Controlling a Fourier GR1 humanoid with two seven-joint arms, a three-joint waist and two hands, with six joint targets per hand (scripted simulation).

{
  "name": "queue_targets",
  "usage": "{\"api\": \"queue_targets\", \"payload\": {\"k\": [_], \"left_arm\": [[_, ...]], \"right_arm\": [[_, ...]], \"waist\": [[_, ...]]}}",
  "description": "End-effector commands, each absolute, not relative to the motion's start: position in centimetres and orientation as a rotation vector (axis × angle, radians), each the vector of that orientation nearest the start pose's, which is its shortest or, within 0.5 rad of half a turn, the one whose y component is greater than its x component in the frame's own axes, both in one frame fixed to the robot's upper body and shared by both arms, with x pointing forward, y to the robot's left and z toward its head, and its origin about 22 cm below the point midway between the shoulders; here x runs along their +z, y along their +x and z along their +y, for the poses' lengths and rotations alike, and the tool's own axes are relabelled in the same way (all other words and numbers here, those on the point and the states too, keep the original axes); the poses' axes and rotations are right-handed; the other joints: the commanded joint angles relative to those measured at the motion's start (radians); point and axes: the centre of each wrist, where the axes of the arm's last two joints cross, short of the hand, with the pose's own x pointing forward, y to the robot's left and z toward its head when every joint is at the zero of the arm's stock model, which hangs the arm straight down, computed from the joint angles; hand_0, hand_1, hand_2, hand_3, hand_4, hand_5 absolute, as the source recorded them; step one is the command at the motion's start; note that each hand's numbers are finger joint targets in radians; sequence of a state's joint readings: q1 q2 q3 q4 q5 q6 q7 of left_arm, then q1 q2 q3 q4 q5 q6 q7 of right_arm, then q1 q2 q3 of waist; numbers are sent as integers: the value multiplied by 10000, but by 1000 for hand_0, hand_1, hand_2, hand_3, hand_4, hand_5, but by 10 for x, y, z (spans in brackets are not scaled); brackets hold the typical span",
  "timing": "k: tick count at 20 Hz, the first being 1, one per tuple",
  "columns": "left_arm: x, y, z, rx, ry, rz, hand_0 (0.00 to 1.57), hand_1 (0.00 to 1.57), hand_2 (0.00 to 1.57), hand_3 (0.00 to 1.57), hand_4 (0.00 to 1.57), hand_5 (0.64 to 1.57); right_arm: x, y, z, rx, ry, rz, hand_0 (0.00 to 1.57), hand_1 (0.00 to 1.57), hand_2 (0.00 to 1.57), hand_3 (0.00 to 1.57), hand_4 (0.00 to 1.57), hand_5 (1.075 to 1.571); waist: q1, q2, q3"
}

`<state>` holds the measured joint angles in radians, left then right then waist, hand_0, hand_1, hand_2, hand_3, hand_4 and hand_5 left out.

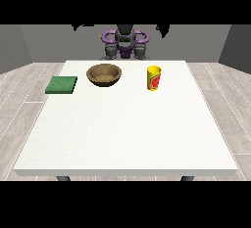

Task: Pick the cup and pour the ball into the bowl, then pick the bowl and place it on the pad

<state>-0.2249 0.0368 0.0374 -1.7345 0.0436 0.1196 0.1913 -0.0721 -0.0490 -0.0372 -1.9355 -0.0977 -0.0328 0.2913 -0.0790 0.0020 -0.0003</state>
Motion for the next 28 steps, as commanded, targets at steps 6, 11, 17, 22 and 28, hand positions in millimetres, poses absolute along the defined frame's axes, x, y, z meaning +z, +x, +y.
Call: {"api": "queue_targets", "payload": {"k": [6, 11, 17, 22, 28], "left_arm": [[64, 308, 261, 653, 1082, -19504, 0, 0, 0, 0, 528, 1491], [10, 307, 267, 150, 1146, -19033, 0, 0, 0, 0, 246, 1475], [-21, 319, 265, 113, 909, -18182, 0, 0, 0, 0, 18, 1441], [-22, 339, 273, 30, 751, -18338, 0, 0, 0, 0, 203, 1429], [-53, 337, 272, 418, 1102, -18059, 0, 0, 0, 0, 363, 1464]], "right_arm": [[107, 254, -260, -133, 799, -19121, 0, 0, 0, 0, 692, 1551], [104, 254, -273, -127, 858, -19056, 0, 0, 0, 0, 676, 1555], [90, 263, -307, -350, 809, -18532, 0, 0, 0, 0, 664, 1560], [73, 273, -310, -398, 581, -18583, 0, 0, 0, 0, 669, 1562], [91, 272, -330, -1, 539, -18482, 0, 0, 0, 0, 675, 1564]], "waist": [[-446, 2603, -2], [-607, 2630, -5], [-523, 2083, 0], [-371, 2374, 0], [-660, 2343, -2]]}}
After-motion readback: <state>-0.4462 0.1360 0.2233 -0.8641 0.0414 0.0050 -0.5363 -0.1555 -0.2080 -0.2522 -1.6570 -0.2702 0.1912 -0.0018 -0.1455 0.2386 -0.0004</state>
